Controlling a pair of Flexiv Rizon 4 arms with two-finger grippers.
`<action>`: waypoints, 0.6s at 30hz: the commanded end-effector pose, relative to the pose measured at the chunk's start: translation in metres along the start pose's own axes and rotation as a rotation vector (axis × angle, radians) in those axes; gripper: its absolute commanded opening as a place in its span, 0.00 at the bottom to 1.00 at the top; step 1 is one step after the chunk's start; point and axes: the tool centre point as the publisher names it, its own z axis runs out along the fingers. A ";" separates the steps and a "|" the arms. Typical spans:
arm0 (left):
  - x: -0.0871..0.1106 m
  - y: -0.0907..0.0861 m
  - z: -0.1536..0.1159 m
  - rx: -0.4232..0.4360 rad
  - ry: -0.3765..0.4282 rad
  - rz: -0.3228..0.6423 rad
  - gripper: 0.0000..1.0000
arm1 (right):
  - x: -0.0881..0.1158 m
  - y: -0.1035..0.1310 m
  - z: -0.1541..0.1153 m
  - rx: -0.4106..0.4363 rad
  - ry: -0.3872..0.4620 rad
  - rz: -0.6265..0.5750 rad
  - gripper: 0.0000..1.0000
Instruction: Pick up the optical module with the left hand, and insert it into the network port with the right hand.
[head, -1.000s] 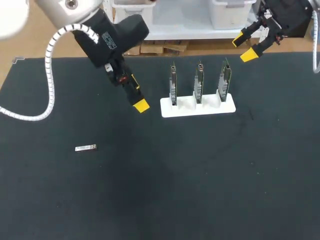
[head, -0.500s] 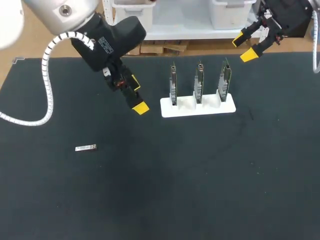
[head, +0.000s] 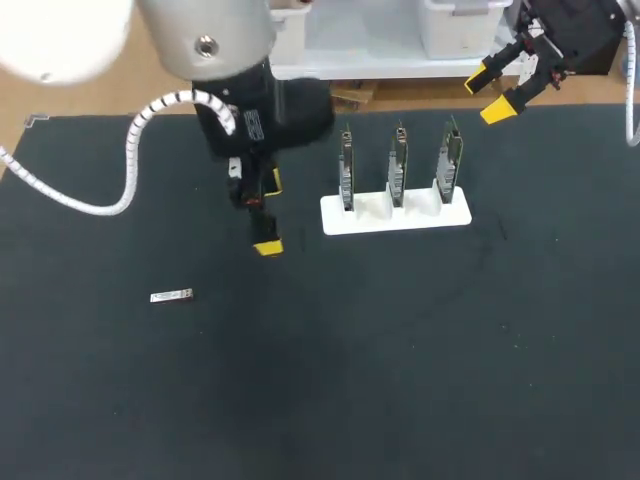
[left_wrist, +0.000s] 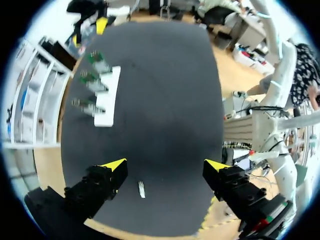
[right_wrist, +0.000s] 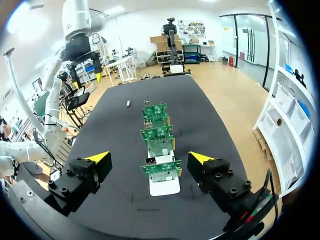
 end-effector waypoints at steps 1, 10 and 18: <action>0.022 -0.017 0.001 -0.028 0.032 -0.066 1.00 | 0.000 0.002 0.000 0.006 -0.001 -0.001 1.00; 0.082 -0.042 0.009 -0.039 0.034 -0.241 1.00 | 0.000 0.002 0.000 0.006 -0.001 -0.001 1.00; 0.117 -0.046 0.014 -0.034 0.048 -0.304 1.00 | 0.000 0.002 0.000 0.006 -0.001 -0.001 1.00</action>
